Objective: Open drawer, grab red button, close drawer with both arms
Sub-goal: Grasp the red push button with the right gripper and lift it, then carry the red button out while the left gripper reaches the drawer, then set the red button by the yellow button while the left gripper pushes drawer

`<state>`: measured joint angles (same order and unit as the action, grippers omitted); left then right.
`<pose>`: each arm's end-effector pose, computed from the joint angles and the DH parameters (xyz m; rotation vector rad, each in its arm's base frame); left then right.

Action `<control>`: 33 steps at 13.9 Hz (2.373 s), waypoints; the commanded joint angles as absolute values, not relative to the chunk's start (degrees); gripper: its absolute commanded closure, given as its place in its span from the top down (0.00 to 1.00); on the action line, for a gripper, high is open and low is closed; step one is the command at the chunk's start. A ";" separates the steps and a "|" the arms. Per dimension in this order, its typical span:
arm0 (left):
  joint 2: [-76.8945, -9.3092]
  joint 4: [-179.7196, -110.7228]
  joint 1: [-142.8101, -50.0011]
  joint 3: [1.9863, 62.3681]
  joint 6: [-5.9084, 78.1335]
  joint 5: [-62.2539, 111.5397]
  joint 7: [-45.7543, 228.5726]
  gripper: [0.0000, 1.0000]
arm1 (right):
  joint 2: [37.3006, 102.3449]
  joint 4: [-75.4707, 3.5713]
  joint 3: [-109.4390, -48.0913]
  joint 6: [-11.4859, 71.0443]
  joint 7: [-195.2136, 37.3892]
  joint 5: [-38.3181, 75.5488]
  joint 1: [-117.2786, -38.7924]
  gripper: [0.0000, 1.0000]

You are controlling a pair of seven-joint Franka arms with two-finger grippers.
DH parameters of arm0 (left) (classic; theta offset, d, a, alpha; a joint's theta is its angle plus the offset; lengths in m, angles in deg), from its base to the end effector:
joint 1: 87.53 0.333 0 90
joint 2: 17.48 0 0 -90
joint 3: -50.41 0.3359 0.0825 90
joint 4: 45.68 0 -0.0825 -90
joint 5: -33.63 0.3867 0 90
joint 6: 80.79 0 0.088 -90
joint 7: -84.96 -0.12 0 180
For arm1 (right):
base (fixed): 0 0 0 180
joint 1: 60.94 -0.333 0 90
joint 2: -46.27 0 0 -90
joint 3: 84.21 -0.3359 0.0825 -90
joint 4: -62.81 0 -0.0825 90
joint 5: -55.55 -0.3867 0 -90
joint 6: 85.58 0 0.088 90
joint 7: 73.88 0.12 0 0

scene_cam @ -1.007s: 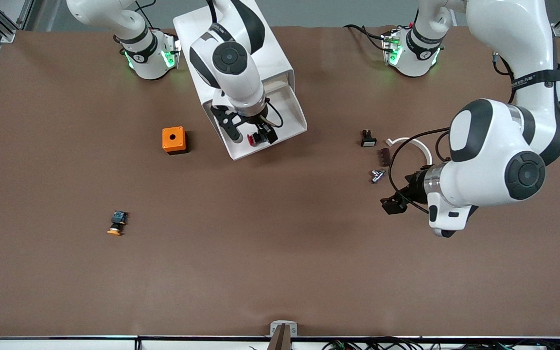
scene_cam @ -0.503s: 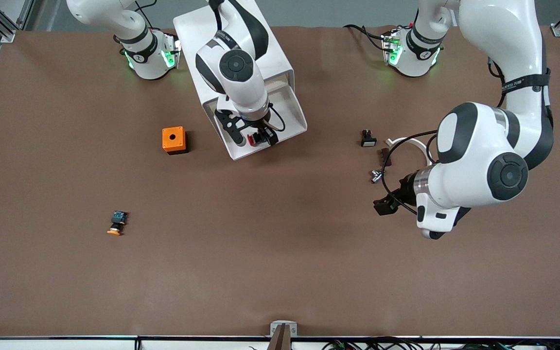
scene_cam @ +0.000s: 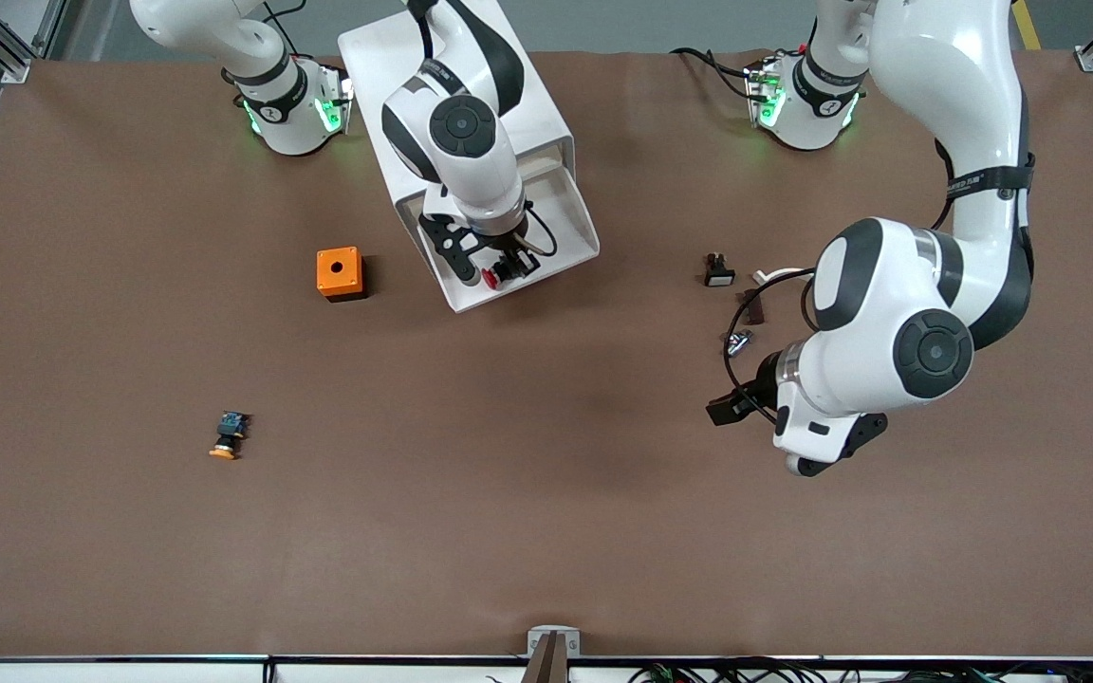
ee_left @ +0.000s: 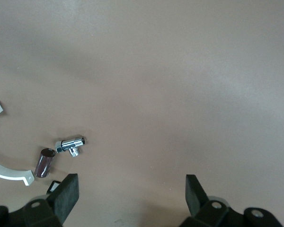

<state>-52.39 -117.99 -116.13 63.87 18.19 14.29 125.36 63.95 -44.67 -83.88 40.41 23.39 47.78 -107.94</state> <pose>0.6775 -0.2603 0.4040 2.9271 0.7206 -0.3078 0.4306 0.4657 0.3544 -2.7399 1.4296 0.1527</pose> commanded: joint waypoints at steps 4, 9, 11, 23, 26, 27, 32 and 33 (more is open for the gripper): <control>-51.67 -120.65 -117.50 63.16 18.53 15.35 126.00 1.00 | 64.11 -39.34 -82.98 36.18 19.04 48.52 -106.48 0.00; -51.41 -123.03 -119.52 63.16 18.27 15.53 129.87 1.00 | 63.68 -34.57 -82.90 29.30 3.25 48.26 -100.94 0.00; -51.84 -123.03 -121.88 63.07 19.05 15.53 130.22 1.00 | 63.50 -34.57 -82.90 28.07 -4.76 48.08 -97.52 0.00; -57.20 -123.55 -133.57 62.28 30.13 12.01 136.88 1.00 | 68.06 -35.19 -82.72 30.25 -52.13 53.79 -78.36 0.01; -57.82 -124.34 -137.09 62.02 30.13 11.93 140.58 1.00 | 70.96 -35.80 -82.81 34.81 -58.22 53.70 -74.22 0.01; -57.82 -124.52 -138.41 61.49 30.13 11.93 142.86 1.00 | 71.66 -36.15 -82.81 36.05 -59.37 53.70 -73.34 0.01; -57.30 -125.66 -140.70 56.40 29.78 12.01 151.56 1.00 | 74.65 -39.49 -82.90 43.95 -64.29 53.27 -70.00 0.01; -57.21 -125.84 -141.66 55.78 29.78 12.01 152.54 1.00 | 75.53 -39.58 -82.90 44.84 -64.91 53.09 -69.73 0.01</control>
<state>-58.51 -124.08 -140.33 56.48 29.47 12.55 150.45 74.71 -38.70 -81.64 42.73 -63.01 52.89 -71.63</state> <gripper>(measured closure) 0.000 0.590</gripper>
